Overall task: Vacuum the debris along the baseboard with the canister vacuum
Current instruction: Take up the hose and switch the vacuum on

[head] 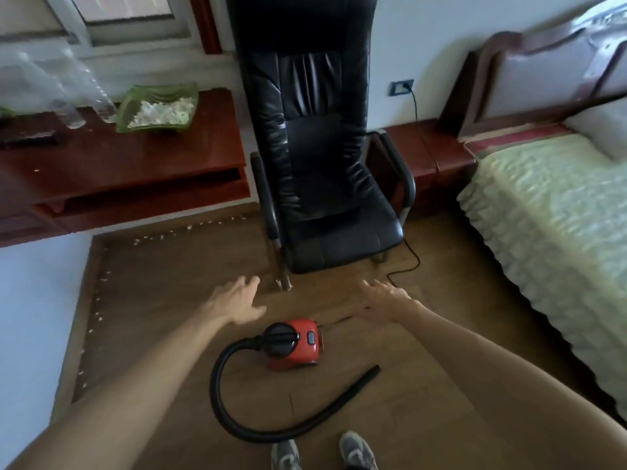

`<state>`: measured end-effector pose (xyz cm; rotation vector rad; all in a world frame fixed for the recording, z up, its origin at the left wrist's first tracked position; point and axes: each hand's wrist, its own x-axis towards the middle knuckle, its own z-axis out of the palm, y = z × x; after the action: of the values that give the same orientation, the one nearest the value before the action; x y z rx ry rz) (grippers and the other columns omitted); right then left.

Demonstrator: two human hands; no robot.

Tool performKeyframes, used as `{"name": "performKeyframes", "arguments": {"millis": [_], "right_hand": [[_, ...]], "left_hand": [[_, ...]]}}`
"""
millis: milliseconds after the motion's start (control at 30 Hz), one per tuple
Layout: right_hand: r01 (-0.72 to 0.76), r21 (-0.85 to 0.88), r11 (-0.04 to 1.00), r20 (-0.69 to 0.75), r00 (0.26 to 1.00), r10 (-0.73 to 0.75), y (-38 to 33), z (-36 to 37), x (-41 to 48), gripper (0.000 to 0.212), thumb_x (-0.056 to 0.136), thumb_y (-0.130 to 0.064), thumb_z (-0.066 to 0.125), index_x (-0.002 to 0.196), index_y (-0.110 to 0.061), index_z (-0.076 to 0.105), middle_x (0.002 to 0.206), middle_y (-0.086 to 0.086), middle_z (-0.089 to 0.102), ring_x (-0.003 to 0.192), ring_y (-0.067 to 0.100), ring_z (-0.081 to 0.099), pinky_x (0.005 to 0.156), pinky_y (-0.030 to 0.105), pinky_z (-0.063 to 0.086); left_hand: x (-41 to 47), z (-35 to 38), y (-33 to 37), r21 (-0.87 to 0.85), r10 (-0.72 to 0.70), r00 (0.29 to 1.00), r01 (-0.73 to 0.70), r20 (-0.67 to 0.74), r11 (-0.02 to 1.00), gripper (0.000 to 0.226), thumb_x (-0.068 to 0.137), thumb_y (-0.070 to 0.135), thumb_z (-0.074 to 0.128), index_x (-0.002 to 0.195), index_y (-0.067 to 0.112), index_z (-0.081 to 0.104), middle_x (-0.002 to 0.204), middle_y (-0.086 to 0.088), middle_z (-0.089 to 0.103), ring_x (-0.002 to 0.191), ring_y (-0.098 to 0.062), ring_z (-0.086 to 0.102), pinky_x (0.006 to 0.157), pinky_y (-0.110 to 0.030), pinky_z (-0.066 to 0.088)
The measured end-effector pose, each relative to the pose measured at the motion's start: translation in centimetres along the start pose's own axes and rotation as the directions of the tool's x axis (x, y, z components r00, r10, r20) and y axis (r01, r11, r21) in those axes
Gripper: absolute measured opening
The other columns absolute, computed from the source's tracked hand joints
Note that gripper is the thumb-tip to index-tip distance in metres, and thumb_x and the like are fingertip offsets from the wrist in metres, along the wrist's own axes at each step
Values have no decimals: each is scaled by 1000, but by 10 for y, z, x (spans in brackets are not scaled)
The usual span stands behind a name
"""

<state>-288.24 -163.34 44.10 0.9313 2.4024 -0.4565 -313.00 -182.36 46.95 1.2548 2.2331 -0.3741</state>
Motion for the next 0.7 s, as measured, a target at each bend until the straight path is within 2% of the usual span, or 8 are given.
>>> {"name": "performKeyframes", "arguments": {"millis": [100, 200, 267, 367, 500, 700], "right_hand": [[-96, 108, 989, 37, 995, 92, 16, 36, -9, 72, 94, -45, 56, 152, -23, 20, 149, 4, 39, 134, 30, 41, 100, 47, 42], [-187, 179, 966, 108, 980, 170, 33, 75, -18, 78, 89, -56, 57, 151, -22, 24, 149, 5, 39, 135, 30, 40, 102, 48, 43], [-230, 206, 951, 134, 969, 205, 44, 107, -22, 75, 89, -56, 57, 148, -22, 27, 146, 5, 41, 133, 30, 42, 101, 48, 44], [-245, 217, 945, 167, 963, 212, 60, 158, -19, 77, 90, -59, 55, 150, -22, 24, 146, 7, 40, 133, 30, 41, 100, 47, 45], [-251, 218, 943, 224, 953, 202, 73, 223, 1, 79, 88, -60, 55, 150, -21, 25, 145, 6, 41, 133, 29, 42, 99, 46, 45], [-250, 244, 937, 307, 936, 170, 83, 324, 39, 83, 89, -62, 53, 153, -21, 19, 147, 7, 39, 136, 29, 38, 102, 45, 43]], "left_hand": [[16, 24, 15, 7, 57, 997, -57, 55, 998, 77, 92, 57, 50, 152, 18, 21, 154, -13, 31, 134, -35, 44, 104, -46, 43], [34, 55, 32, 10, 98, 989, -99, 110, 995, 77, 91, 57, 51, 151, 18, 22, 152, -12, 33, 135, -34, 41, 105, -45, 41], [47, 80, 43, -21, 118, 981, -116, 156, 993, 74, 92, 53, 53, 150, 18, 24, 149, -12, 35, 135, -34, 41, 105, -44, 40], [66, 123, 56, -133, 139, 968, -112, 210, 985, 70, 91, 49, 57, 147, 16, 29, 141, -12, 39, 130, -32, 46, 104, -44, 42], [96, 187, 66, -120, 135, 962, -108, 238, 987, 74, 90, 55, 55, 147, 17, 29, 145, -12, 40, 130, -32, 47, 103, -45, 43], [128, 292, 84, -211, 124, 937, -56, 327, 976, 64, 92, 46, 58, 142, 14, 32, 139, -13, 39, 130, -32, 43, 102, -42, 41]]}}
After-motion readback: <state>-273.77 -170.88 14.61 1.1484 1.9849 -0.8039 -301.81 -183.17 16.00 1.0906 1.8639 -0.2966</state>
